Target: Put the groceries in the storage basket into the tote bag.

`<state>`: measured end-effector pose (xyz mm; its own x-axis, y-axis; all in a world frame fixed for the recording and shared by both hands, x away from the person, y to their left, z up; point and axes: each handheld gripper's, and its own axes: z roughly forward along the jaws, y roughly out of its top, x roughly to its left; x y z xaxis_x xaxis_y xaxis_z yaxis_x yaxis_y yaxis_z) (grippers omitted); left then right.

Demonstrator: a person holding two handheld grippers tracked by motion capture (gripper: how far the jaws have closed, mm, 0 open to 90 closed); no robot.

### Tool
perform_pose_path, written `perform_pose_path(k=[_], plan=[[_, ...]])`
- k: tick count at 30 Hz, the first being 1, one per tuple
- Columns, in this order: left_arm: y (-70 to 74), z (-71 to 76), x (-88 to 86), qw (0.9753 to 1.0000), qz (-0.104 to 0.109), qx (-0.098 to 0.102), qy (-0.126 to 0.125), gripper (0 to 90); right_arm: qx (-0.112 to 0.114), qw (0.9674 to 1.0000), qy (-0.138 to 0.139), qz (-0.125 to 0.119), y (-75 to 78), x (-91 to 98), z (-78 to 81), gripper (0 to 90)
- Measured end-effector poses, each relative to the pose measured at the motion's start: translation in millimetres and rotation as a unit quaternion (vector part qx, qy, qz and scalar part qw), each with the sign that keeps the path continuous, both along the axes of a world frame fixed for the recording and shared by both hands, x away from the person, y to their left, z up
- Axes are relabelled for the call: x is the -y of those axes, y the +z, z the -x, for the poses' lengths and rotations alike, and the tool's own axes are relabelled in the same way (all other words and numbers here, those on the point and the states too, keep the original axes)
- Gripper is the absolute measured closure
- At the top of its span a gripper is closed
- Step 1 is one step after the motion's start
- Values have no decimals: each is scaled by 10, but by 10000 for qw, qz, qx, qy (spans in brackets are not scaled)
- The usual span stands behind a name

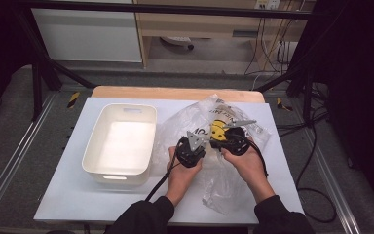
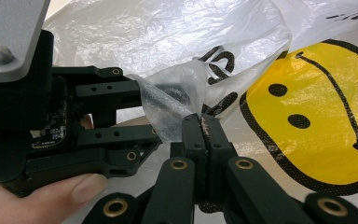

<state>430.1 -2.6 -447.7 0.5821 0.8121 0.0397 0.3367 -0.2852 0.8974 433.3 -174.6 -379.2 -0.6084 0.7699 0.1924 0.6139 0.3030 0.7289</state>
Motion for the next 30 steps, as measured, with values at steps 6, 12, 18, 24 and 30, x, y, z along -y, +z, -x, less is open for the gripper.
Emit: perform_pose_path(k=[6, 12, 18, 24, 30], plan=[[-37, 0, 11, 10000, -45, 19, -22, 711, -45, 10000, -33, 3, -36, 4, -9, 900], [-73, -18, 13, 9999, -17, -101, -48, 711, -46, 10000, -11, 12, -52, 11, -11, 900], [-73, -30, 0, 9998, 23, -181, -56, 712, -72, 10000, -29, 51, -62, 4, -11, 900], [-78, -57, -21, 9990, 130, -422, -91, 709, -69, 10000, -16, 56, -66, 2, -13, 900], [-42, 35, -93, 9975, 173, -659, -176, 670, -74, 10000, -18, 59, -62, 5, -8, 900]])
